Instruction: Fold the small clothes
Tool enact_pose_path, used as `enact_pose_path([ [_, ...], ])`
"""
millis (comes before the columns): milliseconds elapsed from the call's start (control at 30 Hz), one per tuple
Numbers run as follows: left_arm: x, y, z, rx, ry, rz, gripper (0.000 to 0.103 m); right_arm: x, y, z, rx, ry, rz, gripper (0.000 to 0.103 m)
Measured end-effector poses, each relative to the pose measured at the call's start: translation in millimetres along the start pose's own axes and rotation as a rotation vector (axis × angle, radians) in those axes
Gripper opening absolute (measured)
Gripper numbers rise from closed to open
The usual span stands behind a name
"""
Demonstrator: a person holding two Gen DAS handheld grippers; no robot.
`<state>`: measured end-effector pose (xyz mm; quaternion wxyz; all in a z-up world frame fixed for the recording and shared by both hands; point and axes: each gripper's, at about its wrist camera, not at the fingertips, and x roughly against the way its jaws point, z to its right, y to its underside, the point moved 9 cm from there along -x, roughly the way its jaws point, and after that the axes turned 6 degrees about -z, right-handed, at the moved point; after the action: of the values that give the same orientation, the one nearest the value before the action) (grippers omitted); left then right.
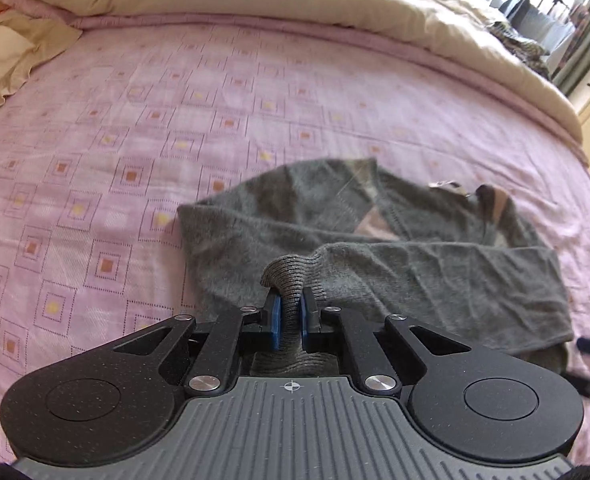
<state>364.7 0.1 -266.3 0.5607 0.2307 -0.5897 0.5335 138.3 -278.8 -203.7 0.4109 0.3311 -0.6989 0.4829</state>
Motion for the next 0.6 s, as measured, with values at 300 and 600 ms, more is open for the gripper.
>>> enact_pose_path([
  [300,-20.4,3.3,-14.1,0.026,-0.064,-0.048,0.034,-47.5,-28.4,62.7,-0.112,0.064,-0.063,0.101],
  [600,10.3,-2.2,-25.4,0.027,-0.110,0.036,0.043,-22.7,-16.0,123.6,-0.291,0.179,-0.027,0.100],
])
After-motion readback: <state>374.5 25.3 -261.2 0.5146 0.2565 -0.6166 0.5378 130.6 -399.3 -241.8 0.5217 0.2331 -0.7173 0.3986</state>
